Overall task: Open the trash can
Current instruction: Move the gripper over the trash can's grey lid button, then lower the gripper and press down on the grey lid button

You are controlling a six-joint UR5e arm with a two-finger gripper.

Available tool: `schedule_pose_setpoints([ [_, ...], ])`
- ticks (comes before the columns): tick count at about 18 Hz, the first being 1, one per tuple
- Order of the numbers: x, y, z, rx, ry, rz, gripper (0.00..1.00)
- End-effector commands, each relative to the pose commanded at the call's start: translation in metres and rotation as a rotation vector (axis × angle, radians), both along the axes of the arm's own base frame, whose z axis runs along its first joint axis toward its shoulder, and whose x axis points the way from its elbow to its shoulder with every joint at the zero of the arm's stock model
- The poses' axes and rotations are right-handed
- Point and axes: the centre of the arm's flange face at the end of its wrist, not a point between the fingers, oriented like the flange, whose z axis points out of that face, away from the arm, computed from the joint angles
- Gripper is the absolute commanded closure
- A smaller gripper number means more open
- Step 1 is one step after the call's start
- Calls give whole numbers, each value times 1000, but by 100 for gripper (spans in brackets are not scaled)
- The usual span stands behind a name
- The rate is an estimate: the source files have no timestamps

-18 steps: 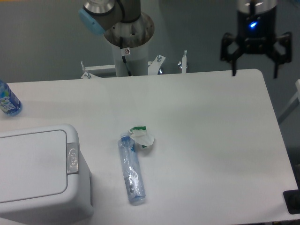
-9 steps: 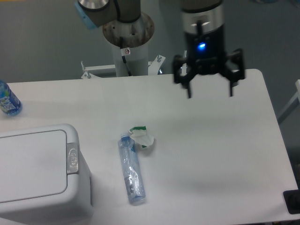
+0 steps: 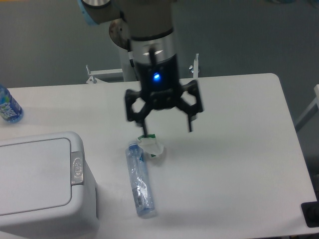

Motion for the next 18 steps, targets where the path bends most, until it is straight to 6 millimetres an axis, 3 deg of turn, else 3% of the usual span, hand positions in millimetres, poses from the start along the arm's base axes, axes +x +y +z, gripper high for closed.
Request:
schedule_pose_setpoints([
  [4,13,24,-6,88,-107,66,0],
  [10,19,36,-25,73,-144,53,0],
  [18,25,39,-31,82,-184,76,0],
])
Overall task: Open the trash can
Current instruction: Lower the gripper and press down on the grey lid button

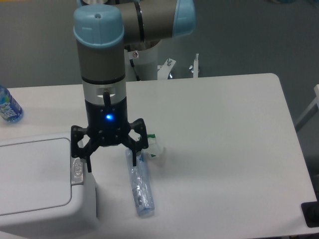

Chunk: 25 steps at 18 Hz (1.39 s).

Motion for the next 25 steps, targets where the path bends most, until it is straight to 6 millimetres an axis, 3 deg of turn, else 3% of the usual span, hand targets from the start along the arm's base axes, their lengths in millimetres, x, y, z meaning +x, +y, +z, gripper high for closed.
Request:
schedule_pose_setpoints([
  [25,6,7,-12,-7,-31,2,0],
])
